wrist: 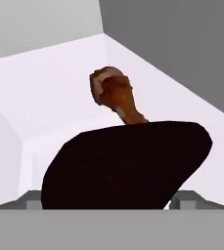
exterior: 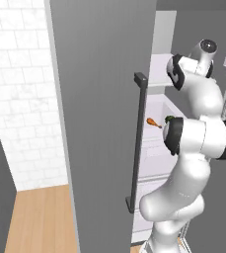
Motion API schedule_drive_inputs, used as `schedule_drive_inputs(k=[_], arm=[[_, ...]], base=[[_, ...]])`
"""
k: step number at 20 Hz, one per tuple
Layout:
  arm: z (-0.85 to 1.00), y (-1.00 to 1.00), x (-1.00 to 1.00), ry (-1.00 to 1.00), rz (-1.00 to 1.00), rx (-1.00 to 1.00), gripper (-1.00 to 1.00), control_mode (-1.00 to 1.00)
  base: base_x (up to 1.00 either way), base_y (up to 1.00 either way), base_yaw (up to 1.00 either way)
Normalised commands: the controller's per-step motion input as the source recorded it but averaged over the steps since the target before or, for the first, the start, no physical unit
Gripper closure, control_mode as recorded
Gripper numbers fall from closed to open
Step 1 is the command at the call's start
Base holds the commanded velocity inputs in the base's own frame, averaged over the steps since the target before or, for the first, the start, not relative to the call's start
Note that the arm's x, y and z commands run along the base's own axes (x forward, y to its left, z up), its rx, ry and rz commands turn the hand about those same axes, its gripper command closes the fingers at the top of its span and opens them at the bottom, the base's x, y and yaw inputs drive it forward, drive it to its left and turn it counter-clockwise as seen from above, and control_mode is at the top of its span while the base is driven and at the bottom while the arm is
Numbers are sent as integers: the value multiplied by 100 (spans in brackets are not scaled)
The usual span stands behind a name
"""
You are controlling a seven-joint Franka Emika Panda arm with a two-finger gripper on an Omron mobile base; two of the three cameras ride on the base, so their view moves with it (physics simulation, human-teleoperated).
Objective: Place one avocado and one chicken drumstick in each tupperware on the nearby counter, to pack two identical lunches.
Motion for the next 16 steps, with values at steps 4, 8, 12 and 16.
schedule_drive_inputs(k=[4,8,12,16], arm=[[0,88,-100,0,13,-13,100,-100],[0,61,-100,-3,8,-11,100,-100],[0,1,-100,-10,0,-2,100,-100],[-1,0,-100,-12,3,0,100,-100]], base=[[0,0,0],[0,0,0],[0,0,0],[0,0,0]])
